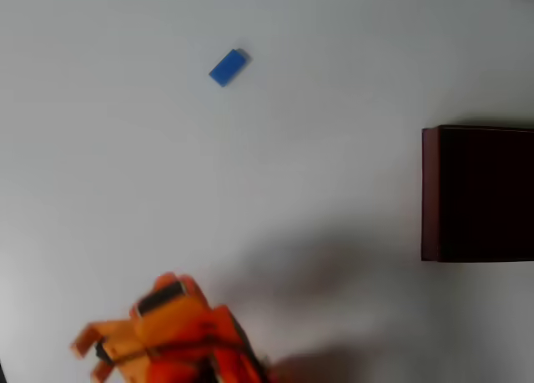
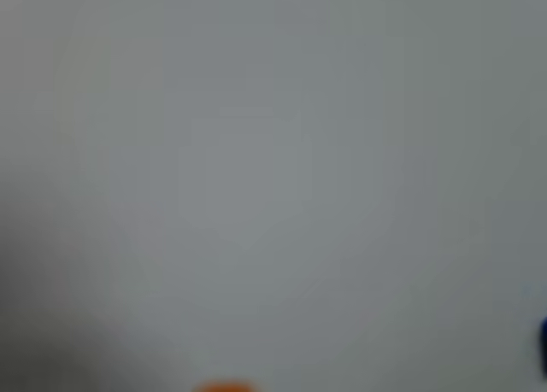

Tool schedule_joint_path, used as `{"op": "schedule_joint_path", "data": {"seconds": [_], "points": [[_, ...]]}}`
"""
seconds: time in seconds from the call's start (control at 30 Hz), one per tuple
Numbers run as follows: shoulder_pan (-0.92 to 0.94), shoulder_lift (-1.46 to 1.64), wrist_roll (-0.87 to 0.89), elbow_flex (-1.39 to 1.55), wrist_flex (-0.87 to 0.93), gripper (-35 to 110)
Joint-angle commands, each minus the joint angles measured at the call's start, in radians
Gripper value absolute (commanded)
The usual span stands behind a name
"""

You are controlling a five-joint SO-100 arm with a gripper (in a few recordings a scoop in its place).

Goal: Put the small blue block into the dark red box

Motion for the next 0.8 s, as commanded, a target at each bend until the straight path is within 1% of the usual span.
{"op": "schedule_joint_path", "data": {"seconds": [0.0, 0.13, 0.27, 0.37, 0.67, 0.77], "points": [[0.028, -0.155, -0.037, -0.202, 0.054, 1], [0.08, -0.175, -0.046, -0.293, 0.097, 2], [0.17, -0.21, -0.044, -0.38, 0.158, 7], [0.219, -0.253, -0.091, -0.437, 0.181, 9], [0.264, -0.382, -0.221, -0.569, 0.175, 12], [0.253, -0.416, -0.268, -0.601, 0.13, 13]]}}
